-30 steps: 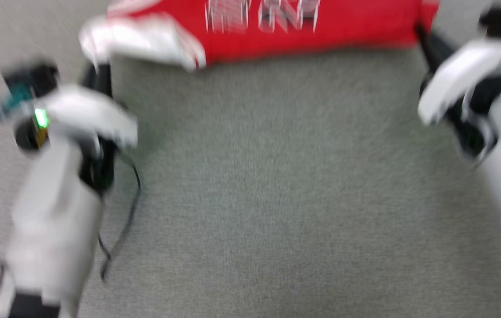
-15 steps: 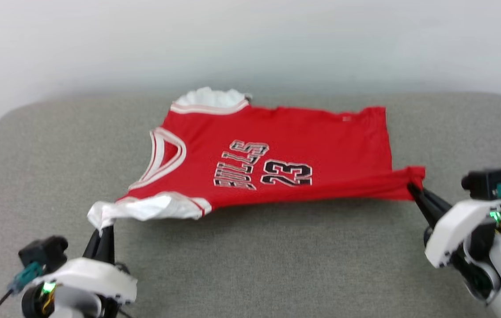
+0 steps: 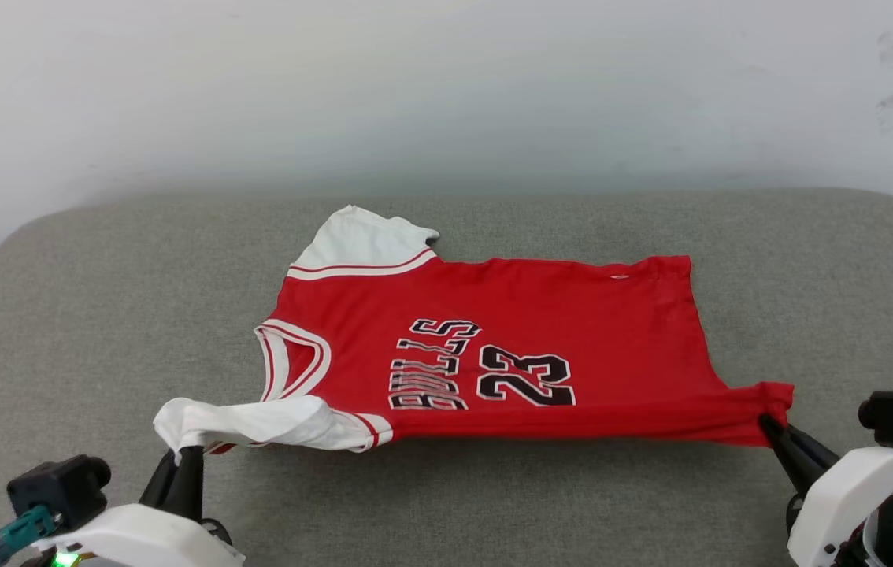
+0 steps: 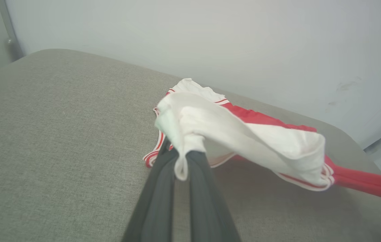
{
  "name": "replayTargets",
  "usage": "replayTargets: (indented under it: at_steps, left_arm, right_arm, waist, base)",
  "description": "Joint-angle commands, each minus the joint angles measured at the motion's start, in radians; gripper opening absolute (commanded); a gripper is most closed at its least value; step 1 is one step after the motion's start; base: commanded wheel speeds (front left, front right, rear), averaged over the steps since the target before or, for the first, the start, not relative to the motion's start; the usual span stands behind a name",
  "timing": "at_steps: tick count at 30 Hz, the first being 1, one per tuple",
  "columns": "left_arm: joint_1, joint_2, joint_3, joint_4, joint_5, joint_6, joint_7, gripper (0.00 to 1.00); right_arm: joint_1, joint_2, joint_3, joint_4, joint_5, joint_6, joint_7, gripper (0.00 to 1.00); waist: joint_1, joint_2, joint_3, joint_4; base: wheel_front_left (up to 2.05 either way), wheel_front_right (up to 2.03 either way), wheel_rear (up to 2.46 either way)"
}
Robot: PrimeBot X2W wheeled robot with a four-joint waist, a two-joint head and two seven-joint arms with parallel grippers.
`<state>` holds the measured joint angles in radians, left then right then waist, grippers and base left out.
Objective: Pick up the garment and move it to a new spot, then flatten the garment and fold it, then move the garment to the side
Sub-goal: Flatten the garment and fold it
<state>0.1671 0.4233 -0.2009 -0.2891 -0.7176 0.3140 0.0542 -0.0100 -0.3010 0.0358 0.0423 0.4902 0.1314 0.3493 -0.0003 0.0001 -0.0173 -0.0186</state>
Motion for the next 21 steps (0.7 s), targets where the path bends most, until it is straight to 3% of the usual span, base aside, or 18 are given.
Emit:
replayTargets:
  at_steps: [1,9,21]
  left_arm:
    - [-0.026,0.0,-0.005,0.004,-0.012,-0.007,0.012,0.0]
    - [-0.25,-0.009,-0.045,0.198,-0.049,-0.104,0.065,0.0]
    - [-0.487,-0.041,-0.097,0.527,-0.086,-0.217,0.124,0.0]
  right_arm:
    - [0.014,0.016,-0.012,-0.024,-0.027,-0.001,0.029,0.0]
    - [-0.09,0.08,-0.014,-0.009,-0.078,-0.001,0.137,0.0]
    - [-0.274,0.05,0.093,0.203,-0.061,-0.001,0.095,0.0]
  waist:
    - [0.0003,-0.0001,0.015,-0.002]
    - [0.0003,-0.0001,0.165,-0.009]
    - [0.0003,-0.0001,0.279,-0.019]
  base:
    - [0.0,0.0,0.0]
    - [0.0,0.0,0.0]
    - [0.0,0.0,0.0]
